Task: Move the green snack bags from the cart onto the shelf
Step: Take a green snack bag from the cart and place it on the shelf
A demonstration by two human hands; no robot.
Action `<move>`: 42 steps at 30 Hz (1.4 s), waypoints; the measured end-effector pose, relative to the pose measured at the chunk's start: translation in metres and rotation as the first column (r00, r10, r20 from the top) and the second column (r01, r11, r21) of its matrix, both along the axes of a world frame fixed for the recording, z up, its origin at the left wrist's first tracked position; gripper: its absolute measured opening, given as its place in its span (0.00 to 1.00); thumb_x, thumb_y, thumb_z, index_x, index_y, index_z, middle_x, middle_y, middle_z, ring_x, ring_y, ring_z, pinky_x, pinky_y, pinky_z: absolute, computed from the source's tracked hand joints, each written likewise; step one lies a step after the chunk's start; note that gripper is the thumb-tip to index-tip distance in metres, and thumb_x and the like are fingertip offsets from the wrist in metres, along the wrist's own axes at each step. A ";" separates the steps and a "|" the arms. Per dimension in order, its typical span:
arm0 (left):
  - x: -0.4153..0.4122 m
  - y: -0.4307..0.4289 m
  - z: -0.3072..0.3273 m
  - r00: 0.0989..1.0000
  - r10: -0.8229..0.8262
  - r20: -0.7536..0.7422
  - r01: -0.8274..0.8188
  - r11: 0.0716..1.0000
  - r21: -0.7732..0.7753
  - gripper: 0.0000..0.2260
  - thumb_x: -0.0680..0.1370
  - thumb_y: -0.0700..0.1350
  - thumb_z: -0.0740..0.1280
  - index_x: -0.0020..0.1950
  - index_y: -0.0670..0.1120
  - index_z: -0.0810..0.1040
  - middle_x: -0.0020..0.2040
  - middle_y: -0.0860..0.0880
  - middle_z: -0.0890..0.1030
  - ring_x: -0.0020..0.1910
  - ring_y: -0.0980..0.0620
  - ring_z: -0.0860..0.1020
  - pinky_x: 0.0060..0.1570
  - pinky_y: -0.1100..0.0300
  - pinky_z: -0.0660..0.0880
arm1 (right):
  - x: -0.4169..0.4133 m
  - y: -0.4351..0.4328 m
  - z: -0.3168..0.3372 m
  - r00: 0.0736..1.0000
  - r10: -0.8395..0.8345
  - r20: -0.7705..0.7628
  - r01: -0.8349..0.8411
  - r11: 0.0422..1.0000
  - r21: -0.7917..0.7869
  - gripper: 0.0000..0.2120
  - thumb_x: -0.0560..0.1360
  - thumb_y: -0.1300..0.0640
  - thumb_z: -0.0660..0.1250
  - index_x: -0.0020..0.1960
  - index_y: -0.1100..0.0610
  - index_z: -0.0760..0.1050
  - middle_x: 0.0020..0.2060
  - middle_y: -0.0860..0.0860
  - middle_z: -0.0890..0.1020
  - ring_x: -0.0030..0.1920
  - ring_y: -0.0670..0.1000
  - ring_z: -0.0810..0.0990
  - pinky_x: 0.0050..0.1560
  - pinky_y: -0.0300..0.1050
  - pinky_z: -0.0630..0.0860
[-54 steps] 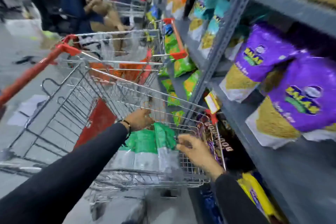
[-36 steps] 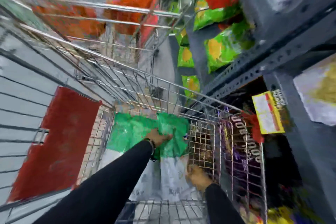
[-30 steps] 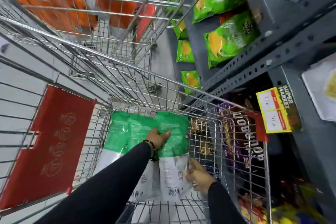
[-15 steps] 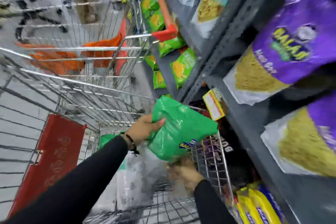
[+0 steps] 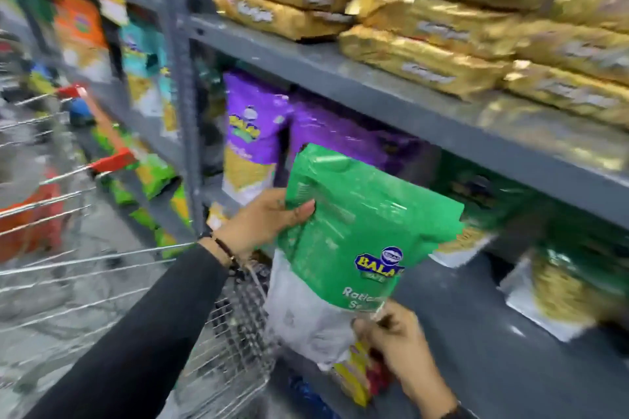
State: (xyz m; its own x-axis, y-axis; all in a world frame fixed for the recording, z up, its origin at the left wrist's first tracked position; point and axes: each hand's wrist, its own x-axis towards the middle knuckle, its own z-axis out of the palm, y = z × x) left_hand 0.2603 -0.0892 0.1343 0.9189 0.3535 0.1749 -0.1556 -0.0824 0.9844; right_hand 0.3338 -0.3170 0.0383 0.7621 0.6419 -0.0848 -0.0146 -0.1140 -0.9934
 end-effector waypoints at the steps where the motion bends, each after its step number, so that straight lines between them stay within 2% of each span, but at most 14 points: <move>1: 0.018 -0.012 0.002 0.999 -0.053 0.002 0.053 0.998 0.046 0.08 0.76 0.37 0.63 0.52 0.44 0.78 0.31 0.62 0.83 0.33 0.66 0.78 0.38 0.72 0.76 | 0.010 -0.021 0.003 0.996 -0.066 0.053 0.066 0.998 -0.003 0.15 0.58 0.61 0.74 0.31 0.70 0.72 0.24 0.51 0.77 0.28 0.47 0.73 0.31 0.40 0.71; 5: 0.084 -0.068 0.012 0.974 -0.225 0.025 0.223 0.973 0.062 0.11 0.77 0.33 0.59 0.57 0.42 0.74 0.33 0.63 0.83 0.35 0.67 0.79 0.41 0.72 0.77 | 0.047 -0.084 0.005 0.945 -0.281 0.166 0.278 0.960 0.041 0.15 0.63 0.63 0.72 0.34 0.74 0.70 0.30 0.58 0.73 0.32 0.49 0.69 0.31 0.40 0.67; 10: 0.136 -0.103 -0.012 0.981 -0.196 -0.005 0.195 0.980 -0.036 0.09 0.76 0.35 0.61 0.46 0.45 0.79 0.34 0.58 0.85 0.35 0.61 0.80 0.43 0.64 0.78 | 0.076 -0.114 -0.007 0.896 -0.375 0.236 0.401 0.914 -0.068 0.22 0.67 0.68 0.71 0.24 0.52 0.64 0.22 0.44 0.70 0.28 0.43 0.67 0.31 0.40 0.65; 14: 0.149 -0.115 -0.038 0.983 -0.167 -0.069 0.155 0.976 -0.152 0.12 0.77 0.37 0.61 0.58 0.34 0.75 0.53 0.39 0.82 0.51 0.48 0.77 0.61 0.49 0.72 | 0.074 -0.118 -0.022 0.865 -0.461 0.200 0.490 0.861 -0.135 0.21 0.69 0.66 0.70 0.25 0.50 0.66 0.28 0.57 0.72 0.32 0.50 0.70 0.34 0.45 0.69; 17: 0.148 -0.115 -0.039 0.986 -0.162 -0.044 0.152 0.972 -0.181 0.15 0.77 0.38 0.61 0.61 0.31 0.71 0.63 0.31 0.73 0.58 0.43 0.72 0.69 0.40 0.64 | 0.060 -0.114 -0.012 0.778 -0.526 0.344 0.603 0.779 -0.171 0.15 0.67 0.62 0.73 0.31 0.50 0.68 0.28 0.55 0.76 0.26 0.43 0.70 0.32 0.39 0.69; 19: 0.145 -0.114 -0.038 0.977 -0.207 -0.053 0.196 0.967 -0.162 0.15 0.76 0.45 0.64 0.58 0.38 0.75 0.62 0.36 0.76 0.58 0.43 0.75 0.67 0.42 0.67 | 0.035 -0.108 -0.003 0.636 -0.641 0.429 0.730 0.681 -0.065 0.14 0.66 0.61 0.74 0.38 0.47 0.70 0.30 0.50 0.76 0.29 0.43 0.73 0.32 0.33 0.68; 21: 0.137 -0.115 -0.041 0.975 -0.212 -0.064 0.205 0.973 -0.103 0.14 0.72 0.52 0.68 0.52 0.46 0.79 0.56 0.42 0.80 0.55 0.46 0.78 0.64 0.48 0.70 | 0.003 -0.096 -0.001 0.611 -0.687 0.392 0.731 0.681 0.055 0.18 0.66 0.59 0.74 0.43 0.40 0.69 0.33 0.47 0.76 0.33 0.44 0.75 0.34 0.31 0.70; 25: 0.119 -0.119 -0.054 0.999 -0.043 -0.008 0.044 0.999 0.026 0.10 0.74 0.49 0.66 0.46 0.43 0.79 0.36 0.53 0.81 0.37 0.60 0.76 0.48 0.57 0.74 | -0.020 -0.068 -0.002 0.806 -0.529 0.265 0.532 0.844 0.070 0.31 0.61 0.38 0.72 0.60 0.39 0.64 0.60 0.45 0.74 0.59 0.42 0.73 0.54 0.27 0.71; 28: 0.083 -0.138 -0.060 0.993 0.118 -0.019 -0.114 0.984 0.139 0.16 0.71 0.59 0.65 0.39 0.47 0.79 0.37 0.49 0.83 0.38 0.52 0.78 0.47 0.51 0.76 | 0.002 -0.069 0.013 0.929 -0.357 0.095 0.342 0.928 0.144 0.41 0.58 0.29 0.68 0.68 0.36 0.58 0.71 0.40 0.64 0.70 0.41 0.64 0.72 0.49 0.63; 31: 0.035 -0.177 -0.061 0.999 -0.002 -0.042 0.004 0.998 0.057 0.04 0.70 0.48 0.72 0.44 0.54 0.82 0.43 0.56 0.86 0.44 0.57 0.83 0.47 0.60 0.79 | 0.018 -0.079 0.029 0.922 -0.381 0.071 0.363 0.914 0.181 0.42 0.61 0.36 0.70 0.70 0.41 0.55 0.74 0.44 0.58 0.71 0.40 0.60 0.70 0.41 0.60; 34: 0.029 -0.175 -0.061 0.998 -0.053 -0.024 0.053 0.998 0.019 0.07 0.68 0.42 0.73 0.43 0.53 0.82 0.41 0.54 0.87 0.44 0.57 0.83 0.45 0.69 0.77 | 0.019 -0.087 0.028 0.775 -0.597 0.205 0.561 0.800 0.212 0.53 0.53 0.28 0.69 0.71 0.47 0.57 0.70 0.43 0.62 0.67 0.38 0.62 0.60 0.28 0.63; 37: 0.064 -0.134 -0.065 0.993 0.107 -0.050 -0.108 0.994 -0.020 0.12 0.69 0.39 0.72 0.46 0.54 0.79 0.46 0.53 0.84 0.49 0.51 0.81 0.49 0.65 0.76 | 0.017 -0.083 0.019 0.773 -0.589 0.236 0.552 0.808 0.206 0.39 0.58 0.37 0.74 0.65 0.45 0.64 0.63 0.43 0.72 0.62 0.39 0.70 0.58 0.39 0.71; 39: 0.087 -0.116 -0.068 0.995 0.039 -0.095 -0.037 0.999 0.022 0.22 0.68 0.40 0.73 0.59 0.53 0.72 0.59 0.51 0.76 0.58 0.49 0.75 0.59 0.55 0.73 | 0.027 -0.077 0.019 0.793 -0.596 0.126 0.553 0.790 0.265 0.21 0.66 0.55 0.74 0.56 0.46 0.72 0.53 0.44 0.80 0.54 0.41 0.79 0.49 0.39 0.78; 42: 0.112 -0.109 -0.075 0.973 -0.150 -0.176 0.146 0.989 -0.033 0.29 0.68 0.43 0.74 0.66 0.51 0.67 0.67 0.49 0.70 0.66 0.48 0.70 0.66 0.47 0.68 | 0.050 -0.076 0.024 0.817 -0.575 0.028 0.542 0.784 0.303 0.11 0.71 0.65 0.67 0.50 0.52 0.77 0.40 0.44 0.86 0.45 0.46 0.84 0.39 0.35 0.79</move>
State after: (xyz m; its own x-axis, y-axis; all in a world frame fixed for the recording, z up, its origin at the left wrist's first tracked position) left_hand 0.3724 -0.1982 0.0595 0.9770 0.2133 -0.0015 0.0128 -0.0516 0.9986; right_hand 0.3837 -0.3929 0.0622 0.9872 0.0846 0.1349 0.1212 0.1499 -0.9813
